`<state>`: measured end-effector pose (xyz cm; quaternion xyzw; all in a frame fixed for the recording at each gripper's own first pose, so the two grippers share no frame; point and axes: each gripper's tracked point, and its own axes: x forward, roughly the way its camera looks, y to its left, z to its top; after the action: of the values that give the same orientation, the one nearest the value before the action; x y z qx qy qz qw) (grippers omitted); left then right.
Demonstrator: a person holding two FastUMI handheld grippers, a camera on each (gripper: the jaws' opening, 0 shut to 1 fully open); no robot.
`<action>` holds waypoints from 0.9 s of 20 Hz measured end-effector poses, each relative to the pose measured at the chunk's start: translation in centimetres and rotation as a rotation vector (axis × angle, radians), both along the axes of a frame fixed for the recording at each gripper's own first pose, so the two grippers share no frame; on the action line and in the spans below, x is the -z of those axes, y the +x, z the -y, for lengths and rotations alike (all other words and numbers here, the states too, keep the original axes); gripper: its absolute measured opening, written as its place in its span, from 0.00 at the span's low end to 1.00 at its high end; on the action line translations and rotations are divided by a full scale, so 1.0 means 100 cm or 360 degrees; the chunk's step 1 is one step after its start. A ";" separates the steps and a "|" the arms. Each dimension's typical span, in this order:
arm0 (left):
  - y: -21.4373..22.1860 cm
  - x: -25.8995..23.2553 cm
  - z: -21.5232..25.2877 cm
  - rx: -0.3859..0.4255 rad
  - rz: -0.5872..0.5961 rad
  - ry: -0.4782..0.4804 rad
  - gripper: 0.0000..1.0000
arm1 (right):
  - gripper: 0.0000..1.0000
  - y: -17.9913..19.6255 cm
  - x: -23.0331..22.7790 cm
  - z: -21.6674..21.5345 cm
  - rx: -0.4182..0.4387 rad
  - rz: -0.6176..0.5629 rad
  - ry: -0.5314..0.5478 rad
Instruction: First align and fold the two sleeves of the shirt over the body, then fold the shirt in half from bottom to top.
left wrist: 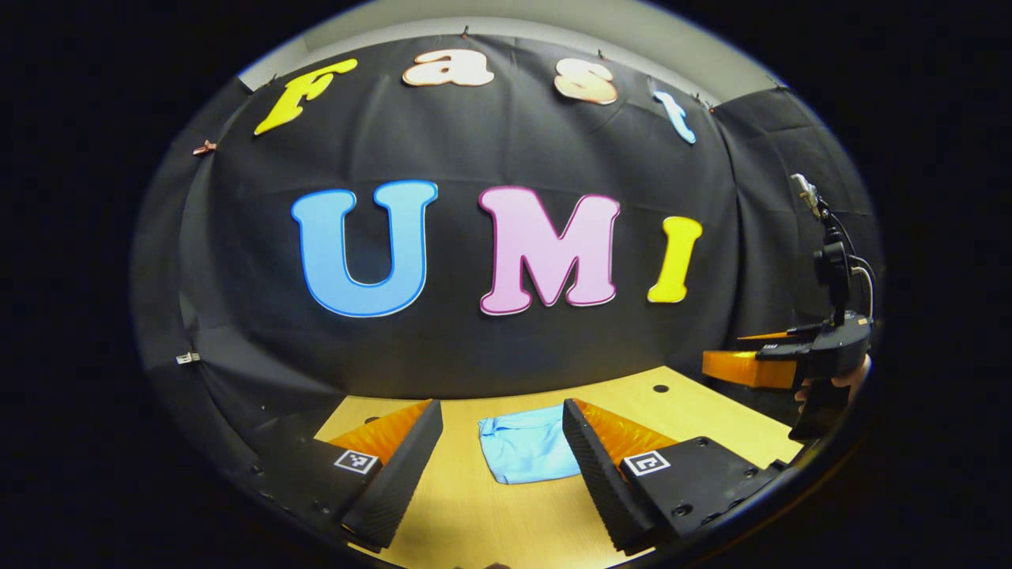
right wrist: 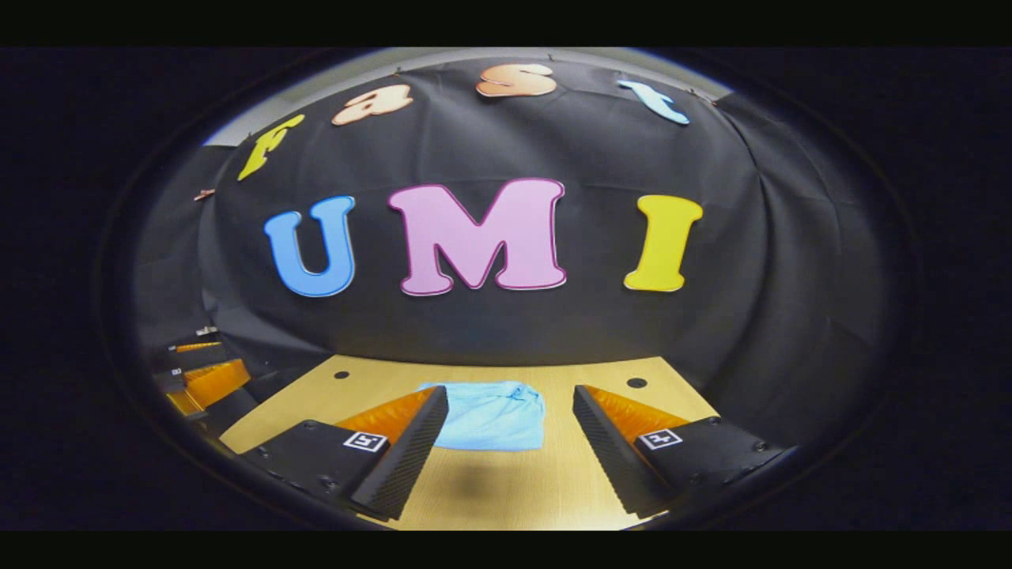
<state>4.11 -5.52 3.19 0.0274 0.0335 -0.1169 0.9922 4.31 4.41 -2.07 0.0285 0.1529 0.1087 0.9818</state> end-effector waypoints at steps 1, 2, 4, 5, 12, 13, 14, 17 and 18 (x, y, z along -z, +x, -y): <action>-0.019 -0.007 -0.001 0.0002 0.0019 -0.0009 0.97 | 0.99 -0.021 -0.008 0.000 0.0000 0.0010 0.0008; -0.036 -0.011 -0.003 0.0009 0.0032 -0.0008 0.97 | 0.98 -0.041 -0.014 0.001 -0.0001 0.0013 0.0008; -0.071 -0.017 -0.009 -0.0005 0.0036 -0.0027 0.97 | 0.99 -0.076 -0.020 0.002 -0.0013 0.0002 -0.0018; -0.088 -0.017 -0.008 0.0002 0.0028 -0.0052 0.97 | 0.99 -0.093 -0.021 0.002 -0.0018 -0.0012 -0.0020; -0.172 -0.002 -0.014 0.0025 -0.0011 -0.0001 0.97 | 0.99 -0.178 -0.007 -0.011 0.0001 -0.0094 0.0080; -0.181 -0.002 -0.011 0.0045 -0.0011 -0.0007 0.97 | 0.99 -0.184 -0.007 -0.012 0.0013 -0.0092 0.0088; -0.188 0.001 -0.009 0.0066 -0.0016 -0.0015 0.97 | 0.99 -0.188 -0.007 -0.014 0.0017 -0.0089 0.0097; -0.195 0.005 0.003 0.0110 -0.0053 -0.0032 0.97 | 0.99 -0.196 -0.008 -0.014 0.0018 -0.0072 0.0060; -0.196 0.009 0.004 0.0117 -0.0051 -0.0032 0.97 | 0.99 -0.196 -0.008 -0.015 0.0015 -0.0068 0.0066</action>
<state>-15.44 -5.91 2.28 0.0166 0.0470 -0.1541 0.9868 -15.27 5.96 -1.22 0.0518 0.1715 0.1066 0.9780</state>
